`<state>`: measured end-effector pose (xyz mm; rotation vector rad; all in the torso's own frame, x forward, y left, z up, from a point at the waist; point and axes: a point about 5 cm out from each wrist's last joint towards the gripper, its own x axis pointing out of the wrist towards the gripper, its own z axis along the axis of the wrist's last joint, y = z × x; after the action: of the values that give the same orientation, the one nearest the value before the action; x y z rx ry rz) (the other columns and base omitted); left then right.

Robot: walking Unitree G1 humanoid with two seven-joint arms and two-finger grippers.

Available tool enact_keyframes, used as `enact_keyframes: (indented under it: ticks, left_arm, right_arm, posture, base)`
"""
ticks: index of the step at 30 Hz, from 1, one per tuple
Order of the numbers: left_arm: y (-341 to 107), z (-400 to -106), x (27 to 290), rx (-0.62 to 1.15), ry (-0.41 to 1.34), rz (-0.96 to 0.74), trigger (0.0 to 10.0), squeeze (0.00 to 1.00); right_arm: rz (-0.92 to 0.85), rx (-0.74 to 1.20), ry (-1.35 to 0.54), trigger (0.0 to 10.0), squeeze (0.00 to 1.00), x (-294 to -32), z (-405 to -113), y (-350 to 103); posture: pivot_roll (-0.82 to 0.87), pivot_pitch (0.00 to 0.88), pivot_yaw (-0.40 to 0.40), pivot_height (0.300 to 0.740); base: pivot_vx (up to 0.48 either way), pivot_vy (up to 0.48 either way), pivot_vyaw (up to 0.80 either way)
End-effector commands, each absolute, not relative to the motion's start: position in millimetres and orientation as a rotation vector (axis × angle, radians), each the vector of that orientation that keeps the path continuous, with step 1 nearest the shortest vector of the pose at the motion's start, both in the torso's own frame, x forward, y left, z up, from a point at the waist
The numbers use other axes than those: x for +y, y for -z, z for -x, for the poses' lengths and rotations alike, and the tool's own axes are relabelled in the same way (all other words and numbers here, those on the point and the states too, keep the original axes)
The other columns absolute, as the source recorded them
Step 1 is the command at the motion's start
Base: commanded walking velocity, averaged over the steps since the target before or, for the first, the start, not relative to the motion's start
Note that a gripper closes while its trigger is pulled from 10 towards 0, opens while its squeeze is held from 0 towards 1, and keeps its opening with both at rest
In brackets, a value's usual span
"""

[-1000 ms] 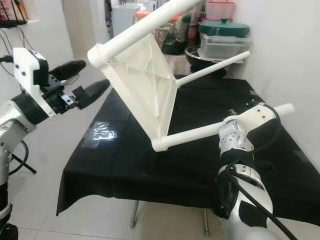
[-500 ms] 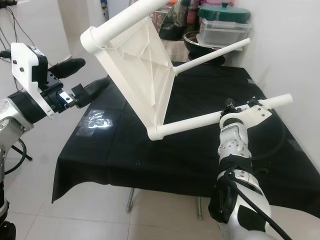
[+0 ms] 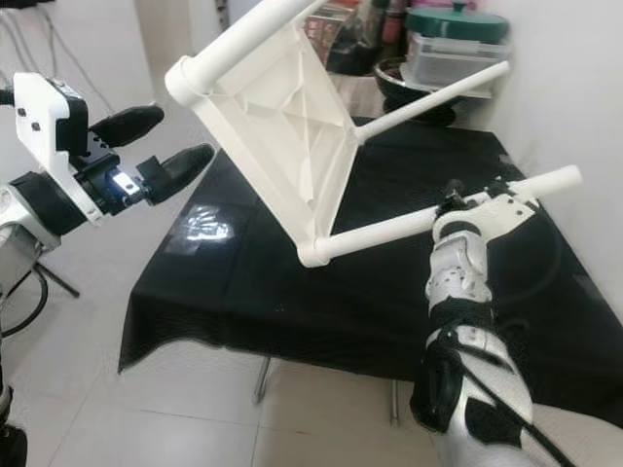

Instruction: Building children table

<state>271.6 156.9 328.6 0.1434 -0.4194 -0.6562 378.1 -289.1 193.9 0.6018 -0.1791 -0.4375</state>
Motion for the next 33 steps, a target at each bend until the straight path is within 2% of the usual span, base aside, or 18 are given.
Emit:
enact_keyframes:
  ticks: [1,4,5,6,15,17,18,19,27,33]
  left_arm:
    - [-330.4,-269.3,154.8,-0.419,0.673,-0.146,10.0,0.0]
    - [-330.6,-269.4,154.2,-0.417,0.674,-0.145,10.0,0.0]
    - [-330.6,-269.5,153.9,-0.416,0.675,-0.144,10.0,0.0]
    - [-330.7,-269.4,153.5,-0.415,0.677,-0.143,10.0,0.0]
    - [-331.3,-268.2,153.1,-0.414,0.678,-0.143,10.0,0.0]
    - [-331.7,-267.8,153.2,-0.415,0.678,-0.143,10.0,0.0]
    - [-332.2,-267.4,153.2,-0.416,0.678,-0.144,10.0,0.0]
    - [-332.5,-267.1,153.1,-0.416,0.679,-0.144,10.0,0.0]
    - [-334.2,-266.8,151.7,-0.416,0.685,-0.143,10.0,0.0]
    - [-335.2,-266.5,149.9,-0.417,0.69,-0.141,10.0,0.0]
  right_arm:
    - [-0.451,0.311,0.465,10.0,0.0,-267.5,-344.3,-79.2]
    - [-0.432,0.318,0.469,10.0,0.0,-268.4,-344.2,-79.5]
    - [-0.43,0.328,0.487,10.0,0.37,-269.8,-343.0,-78.2]
    - [-0.425,0.344,0.495,10.0,1.0,-270.9,-341.6,-76.3]
    - [-0.339,0.475,0.66,10.0,1.0,-285.3,-323.8,-59.5]
    - [-0.336,0.495,0.677,10.0,0.97,-285.8,-321.5,-56.8]
    - [-0.335,0.505,0.687,10.0,0.24,-285.9,-320.4,-55.4]
    - [-0.345,0.507,0.695,10.0,0.0,-285.7,-320.0,-54.8]
    - [-0.341,0.488,0.716,10.0,0.0,-286.1,-325.1,-62.3]
    - [-0.255,0.515,0.791,10.0,0.0,-294.1,-320.9,-63.6]
  posture:
    - [0.12,0.195,-0.043,0.74]
    - [0.12,0.197,-0.044,0.74]
    - [0.12,0.197,-0.044,0.74]
    - [0.12,0.199,-0.043,0.74]
    - [0.12,0.2,-0.047,0.74]
    - [0.12,0.203,-0.046,0.74]
    - [0.12,0.202,-0.045,0.74]
    - [0.12,0.203,-0.044,0.74]
    - [0.12,0.204,-0.043,0.74]
    - [0.12,0.212,-0.046,0.74]
  base:
    - [0.0,0.0,0.0]
    - [0.0,0.0,0.0]
    - [0.0,0.0,0.0]
    - [0.0,0.0,0.0]
    - [0.0,0.0,0.0]
    - [0.0,0.0,0.0]
    - [0.0,0.0,0.0]
    - [0.0,0.0,0.0]
    - [0.0,0.0,0.0]
    - [0.0,0.0,0.0]
